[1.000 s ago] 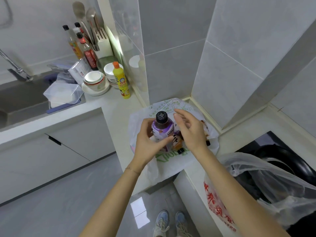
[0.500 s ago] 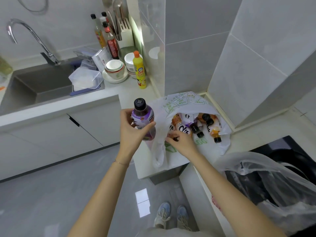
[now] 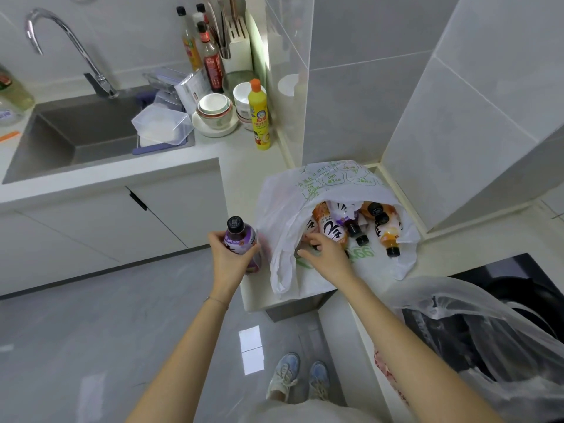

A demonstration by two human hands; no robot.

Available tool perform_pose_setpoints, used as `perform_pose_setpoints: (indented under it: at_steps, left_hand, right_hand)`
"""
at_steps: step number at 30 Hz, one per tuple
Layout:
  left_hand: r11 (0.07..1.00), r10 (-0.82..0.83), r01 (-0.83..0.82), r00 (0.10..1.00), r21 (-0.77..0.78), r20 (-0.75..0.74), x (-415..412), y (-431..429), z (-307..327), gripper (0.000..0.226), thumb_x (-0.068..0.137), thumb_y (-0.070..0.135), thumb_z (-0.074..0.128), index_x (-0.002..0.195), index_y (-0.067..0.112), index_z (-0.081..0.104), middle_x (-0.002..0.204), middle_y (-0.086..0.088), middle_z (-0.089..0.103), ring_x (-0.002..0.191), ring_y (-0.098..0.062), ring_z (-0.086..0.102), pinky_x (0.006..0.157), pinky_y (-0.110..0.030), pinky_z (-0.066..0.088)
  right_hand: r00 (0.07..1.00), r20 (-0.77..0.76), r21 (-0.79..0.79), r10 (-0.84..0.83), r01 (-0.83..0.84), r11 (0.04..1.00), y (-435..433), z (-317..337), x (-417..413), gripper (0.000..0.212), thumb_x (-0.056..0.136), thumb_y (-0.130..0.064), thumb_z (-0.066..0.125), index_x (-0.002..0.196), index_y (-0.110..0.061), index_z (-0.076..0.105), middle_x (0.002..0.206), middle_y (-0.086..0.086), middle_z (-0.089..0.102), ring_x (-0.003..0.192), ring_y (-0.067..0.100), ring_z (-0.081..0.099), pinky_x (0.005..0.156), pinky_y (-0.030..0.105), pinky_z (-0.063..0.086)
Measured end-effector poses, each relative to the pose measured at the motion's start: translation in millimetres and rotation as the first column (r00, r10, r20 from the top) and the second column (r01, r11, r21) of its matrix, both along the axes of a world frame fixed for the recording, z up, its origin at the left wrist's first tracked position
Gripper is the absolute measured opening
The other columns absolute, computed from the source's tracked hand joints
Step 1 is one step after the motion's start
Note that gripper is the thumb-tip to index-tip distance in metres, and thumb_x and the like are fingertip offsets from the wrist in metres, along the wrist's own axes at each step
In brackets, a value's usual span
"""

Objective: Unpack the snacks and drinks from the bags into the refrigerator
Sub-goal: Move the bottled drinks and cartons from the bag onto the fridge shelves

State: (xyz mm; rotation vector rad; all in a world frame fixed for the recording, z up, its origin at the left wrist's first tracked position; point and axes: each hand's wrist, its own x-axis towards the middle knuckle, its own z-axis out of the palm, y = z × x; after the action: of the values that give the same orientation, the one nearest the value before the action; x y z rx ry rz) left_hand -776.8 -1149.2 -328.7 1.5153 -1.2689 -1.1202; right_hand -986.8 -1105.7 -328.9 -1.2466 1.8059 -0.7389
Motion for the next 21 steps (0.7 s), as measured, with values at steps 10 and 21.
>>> perform_pose_setpoints:
  at_steps: [10,21]
  left_hand:
    - [0.995,-0.094,0.093,0.995,0.034,0.032,-5,8,-10,0.066,0.071,0.006,0.084,0.113,0.007,0.032,0.106,0.004,0.049,0.096,-0.006,0.057,0.074,-0.01,0.049]
    - [0.991,-0.125,0.124,0.992,0.041,0.027,0,18,-6,0.07,0.072,0.006,0.084,0.118,0.011,0.031,0.112,0.004,0.046,0.103,-0.01,0.055,0.068,-0.008,0.049]
  right_hand:
    - [0.987,-0.132,0.027,0.087,-0.084,0.996,-6,-29,3,0.052,0.085,-0.018,0.067,0.135,-0.023,0.051,0.125,-0.001,0.06,0.115,0.016,0.056,0.097,0.032,0.047]
    - [0.984,0.124,-0.092,-0.126,0.138,0.986,-4,-28,12,0.032,0.093,-0.018,0.059,0.125,-0.017,0.062,0.111,-0.007,0.067,0.1,0.005,0.061,0.091,0.029,0.051]
